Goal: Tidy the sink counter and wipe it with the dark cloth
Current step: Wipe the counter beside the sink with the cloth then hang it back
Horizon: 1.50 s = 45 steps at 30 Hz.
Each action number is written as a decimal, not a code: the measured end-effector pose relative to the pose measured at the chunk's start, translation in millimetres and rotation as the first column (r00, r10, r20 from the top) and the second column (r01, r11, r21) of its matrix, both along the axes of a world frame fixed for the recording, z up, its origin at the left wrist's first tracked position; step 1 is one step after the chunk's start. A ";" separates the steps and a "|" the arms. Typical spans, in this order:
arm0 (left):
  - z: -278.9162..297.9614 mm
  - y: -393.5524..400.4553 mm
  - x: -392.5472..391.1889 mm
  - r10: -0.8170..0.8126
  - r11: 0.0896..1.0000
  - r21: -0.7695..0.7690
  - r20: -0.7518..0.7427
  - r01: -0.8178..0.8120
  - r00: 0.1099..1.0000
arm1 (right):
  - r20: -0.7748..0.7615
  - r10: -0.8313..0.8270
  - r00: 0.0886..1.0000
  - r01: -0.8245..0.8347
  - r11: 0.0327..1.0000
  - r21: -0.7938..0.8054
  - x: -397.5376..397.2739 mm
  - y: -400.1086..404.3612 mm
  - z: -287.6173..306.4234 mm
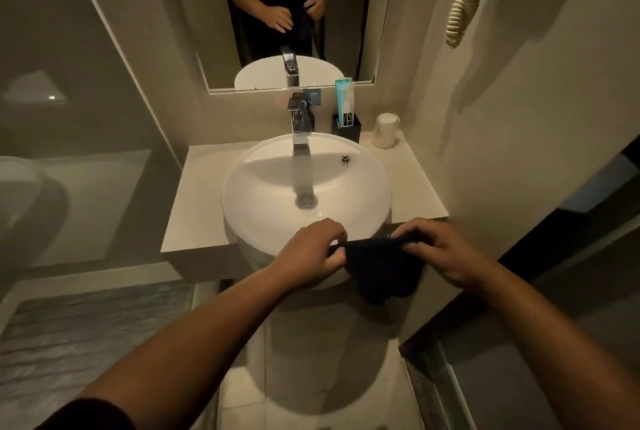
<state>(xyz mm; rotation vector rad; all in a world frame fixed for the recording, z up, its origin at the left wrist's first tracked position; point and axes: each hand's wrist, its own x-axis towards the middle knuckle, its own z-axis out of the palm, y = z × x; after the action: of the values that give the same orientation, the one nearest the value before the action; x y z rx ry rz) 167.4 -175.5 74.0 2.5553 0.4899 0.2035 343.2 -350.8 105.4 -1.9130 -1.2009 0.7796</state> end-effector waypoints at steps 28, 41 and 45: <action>-61.3 56.3 2.2 0.302 0.943 -0.072 -0.234 -0.326 0.924 | 0.269 0.083 0.960 0.001 0.955 -0.298 27.5 99.4 -102.0; -94.8 93.8 17.4 0.367 0.925 0.009 -0.270 -0.379 0.890 | 0.413 0.078 0.907 0.082 0.931 -0.356 29.1 140.0 -118.2; -96.3 95.6 19.2 0.372 0.924 0.022 -0.285 -0.382 0.883 | 0.392 0.035 0.919 0.119 0.925 -0.361 28.0 142.3 -117.1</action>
<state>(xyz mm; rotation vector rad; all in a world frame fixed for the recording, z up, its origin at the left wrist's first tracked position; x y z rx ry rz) 186.7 -79.9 -22.3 2.4413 1.0957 -0.0406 371.2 -208.5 -11.8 -2.5002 -1.3059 0.6557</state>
